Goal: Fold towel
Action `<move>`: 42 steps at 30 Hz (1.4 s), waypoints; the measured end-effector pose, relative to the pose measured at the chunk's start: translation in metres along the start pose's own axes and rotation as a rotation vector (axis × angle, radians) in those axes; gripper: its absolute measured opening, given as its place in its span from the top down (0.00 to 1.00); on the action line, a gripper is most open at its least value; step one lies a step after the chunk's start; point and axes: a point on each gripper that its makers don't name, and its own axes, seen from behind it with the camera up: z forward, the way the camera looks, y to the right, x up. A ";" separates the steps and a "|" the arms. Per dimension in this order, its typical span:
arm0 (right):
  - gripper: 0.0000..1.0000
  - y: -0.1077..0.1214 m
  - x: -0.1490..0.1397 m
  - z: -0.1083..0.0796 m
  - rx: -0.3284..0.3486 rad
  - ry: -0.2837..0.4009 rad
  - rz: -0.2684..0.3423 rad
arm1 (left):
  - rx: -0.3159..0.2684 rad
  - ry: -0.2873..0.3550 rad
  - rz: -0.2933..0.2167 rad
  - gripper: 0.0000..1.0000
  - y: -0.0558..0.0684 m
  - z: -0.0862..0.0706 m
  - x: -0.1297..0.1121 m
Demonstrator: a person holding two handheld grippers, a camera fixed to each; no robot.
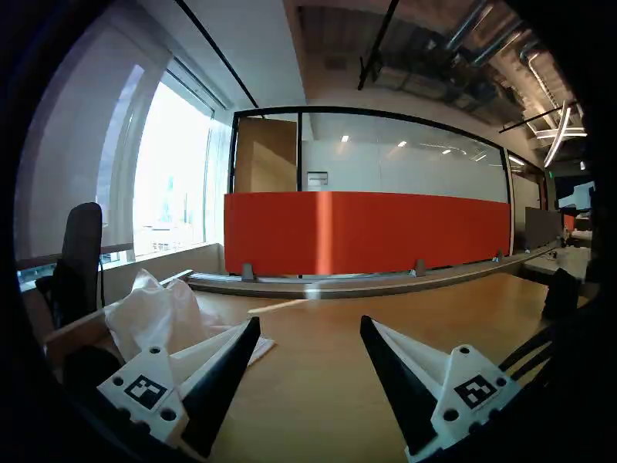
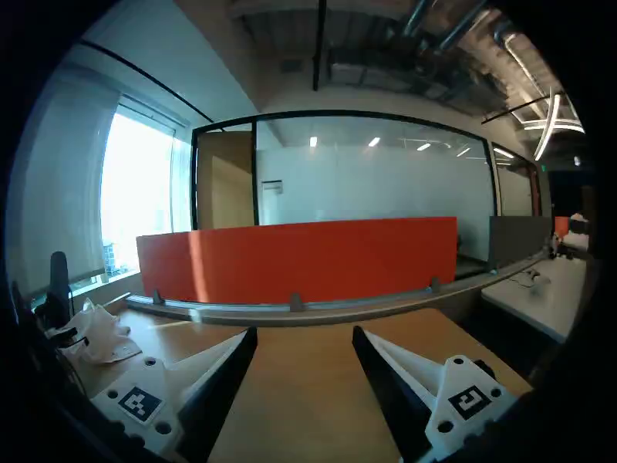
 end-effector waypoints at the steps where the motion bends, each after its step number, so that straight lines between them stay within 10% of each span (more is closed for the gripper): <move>1: 0.04 0.000 -0.002 -0.001 0.000 0.002 -0.002 | 0.003 0.002 -0.001 0.04 -0.001 -0.001 -0.004; 42: 0.05 0.000 -0.035 -0.003 0.006 -0.006 -0.019 | 0.028 0.019 0.007 0.04 -0.004 -0.013 -0.056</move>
